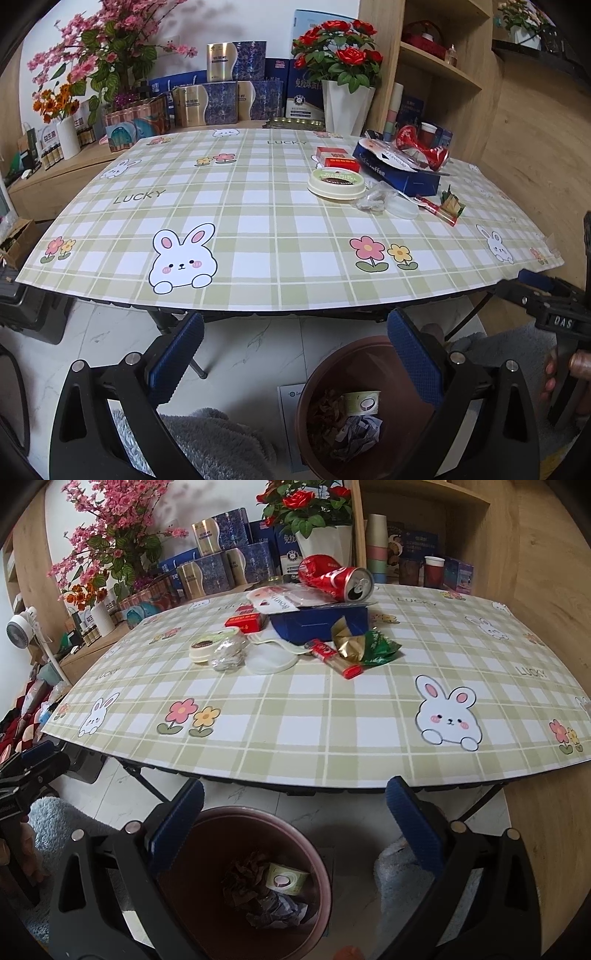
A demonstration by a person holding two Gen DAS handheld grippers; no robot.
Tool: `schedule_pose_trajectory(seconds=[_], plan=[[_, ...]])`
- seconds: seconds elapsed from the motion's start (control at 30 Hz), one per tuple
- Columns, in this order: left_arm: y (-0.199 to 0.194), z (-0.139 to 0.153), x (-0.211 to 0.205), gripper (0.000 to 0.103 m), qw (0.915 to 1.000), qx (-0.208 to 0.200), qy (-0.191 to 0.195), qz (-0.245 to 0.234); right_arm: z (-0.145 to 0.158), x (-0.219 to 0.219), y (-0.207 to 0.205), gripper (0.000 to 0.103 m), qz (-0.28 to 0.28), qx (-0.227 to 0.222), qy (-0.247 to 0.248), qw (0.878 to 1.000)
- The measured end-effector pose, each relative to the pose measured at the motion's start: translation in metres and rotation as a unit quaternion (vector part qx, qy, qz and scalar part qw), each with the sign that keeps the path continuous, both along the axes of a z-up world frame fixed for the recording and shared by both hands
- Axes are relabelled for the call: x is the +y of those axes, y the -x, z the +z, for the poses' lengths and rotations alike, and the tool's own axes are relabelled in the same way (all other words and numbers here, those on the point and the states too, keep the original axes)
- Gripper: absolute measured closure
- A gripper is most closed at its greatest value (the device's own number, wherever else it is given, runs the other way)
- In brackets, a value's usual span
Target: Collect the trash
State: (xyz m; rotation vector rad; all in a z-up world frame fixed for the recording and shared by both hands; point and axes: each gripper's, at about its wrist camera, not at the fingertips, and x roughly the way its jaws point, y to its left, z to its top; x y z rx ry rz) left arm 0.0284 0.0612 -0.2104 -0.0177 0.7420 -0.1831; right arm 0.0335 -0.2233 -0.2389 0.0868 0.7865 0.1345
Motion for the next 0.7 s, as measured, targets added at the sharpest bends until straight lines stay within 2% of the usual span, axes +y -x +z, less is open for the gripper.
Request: schedule_pose_trajectory(seconds=[0.2, 0.37, 0.53, 0.6, 0.67, 0.7], plan=[[-0.007, -0.004, -0.011, 0.006, 0.9996, 0.017, -0.015, -0.016, 0.012, -0.018, -0.015, 0.006, -0.006, -0.032, 0.023, 0.999], [-0.027, 0.001, -0.024, 0.006, 0.998, 0.035, 0.01, -0.052, 0.018, -0.034, -0.03, 0.006, -0.011, -0.054, 0.044, 0.997], [-0.068, 0.015, -0.056, 0.021, 0.9937, 0.045, 0.038, -0.096, 0.019, -0.05, -0.049, 0.006, -0.026, -0.052, 0.034, 0.998], [-0.085, 0.018, -0.069, 0.036, 0.9927, 0.045, 0.041, -0.104, 0.02, -0.056, -0.058, 0.006, -0.03, -0.047, 0.026, 0.998], [-0.111, 0.019, -0.082, 0.046, 0.9913, 0.051, 0.047, -0.112, 0.021, -0.06, -0.063, 0.006, -0.033, -0.045, 0.021, 0.998], [-0.118, 0.018, -0.086, 0.047, 0.9913, 0.051, 0.046, -0.112, 0.021, -0.062, -0.065, 0.006, -0.034, -0.045, 0.017, 0.998]])
